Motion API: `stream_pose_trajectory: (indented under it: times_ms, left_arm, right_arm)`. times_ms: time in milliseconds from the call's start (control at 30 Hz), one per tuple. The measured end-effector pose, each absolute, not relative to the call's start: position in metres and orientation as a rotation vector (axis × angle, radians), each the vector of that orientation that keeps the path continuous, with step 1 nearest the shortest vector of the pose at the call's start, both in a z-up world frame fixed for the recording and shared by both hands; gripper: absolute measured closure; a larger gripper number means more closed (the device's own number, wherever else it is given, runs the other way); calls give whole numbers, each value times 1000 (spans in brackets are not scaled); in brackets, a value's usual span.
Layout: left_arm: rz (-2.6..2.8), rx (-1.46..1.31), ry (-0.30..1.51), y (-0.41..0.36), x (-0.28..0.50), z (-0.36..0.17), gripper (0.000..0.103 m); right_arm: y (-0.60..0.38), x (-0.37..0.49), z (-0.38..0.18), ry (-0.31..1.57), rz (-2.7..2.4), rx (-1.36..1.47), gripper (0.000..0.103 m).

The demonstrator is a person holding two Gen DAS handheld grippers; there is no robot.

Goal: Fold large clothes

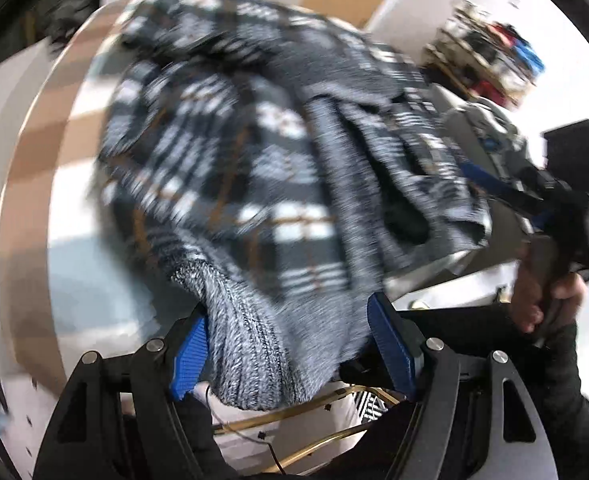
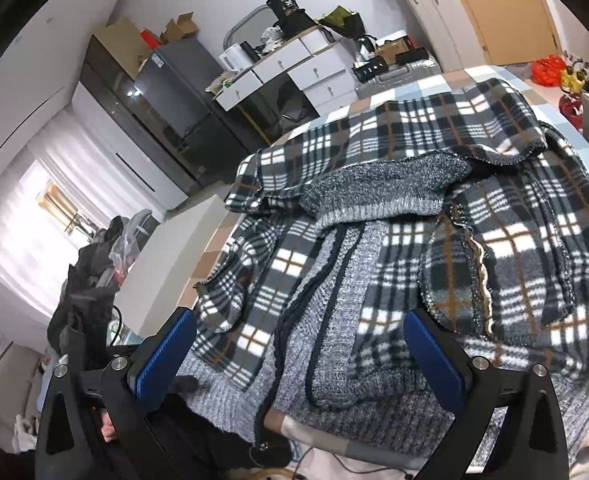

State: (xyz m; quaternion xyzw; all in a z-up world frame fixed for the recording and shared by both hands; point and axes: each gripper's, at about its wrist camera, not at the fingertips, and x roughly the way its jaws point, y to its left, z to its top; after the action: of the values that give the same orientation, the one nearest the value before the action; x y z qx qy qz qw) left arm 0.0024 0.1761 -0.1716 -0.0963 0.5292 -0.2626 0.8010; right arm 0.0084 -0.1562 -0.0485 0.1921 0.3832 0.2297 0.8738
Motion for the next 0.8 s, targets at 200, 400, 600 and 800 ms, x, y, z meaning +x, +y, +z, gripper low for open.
stream_pose_trajectory:
  times_ms: [200, 400, 600, 800]
  left_arm:
    - [-767, -309, 1161, 154, 19, -166, 33]
    - [-747, -266, 1202, 140, 32, -170, 33]
    - [-550, -239, 1203, 170, 18, -180, 33]
    - [-405, -194, 1216, 181, -7, -189, 32]
  right_arm:
    - [-156, 8, -49, 805, 483, 399, 0]
    - [-162, 4, -44, 776, 508, 427, 0]
    - [-171, 2, -43, 773, 522, 441, 0]
    - [-180, 3, -40, 759, 557, 513, 0]
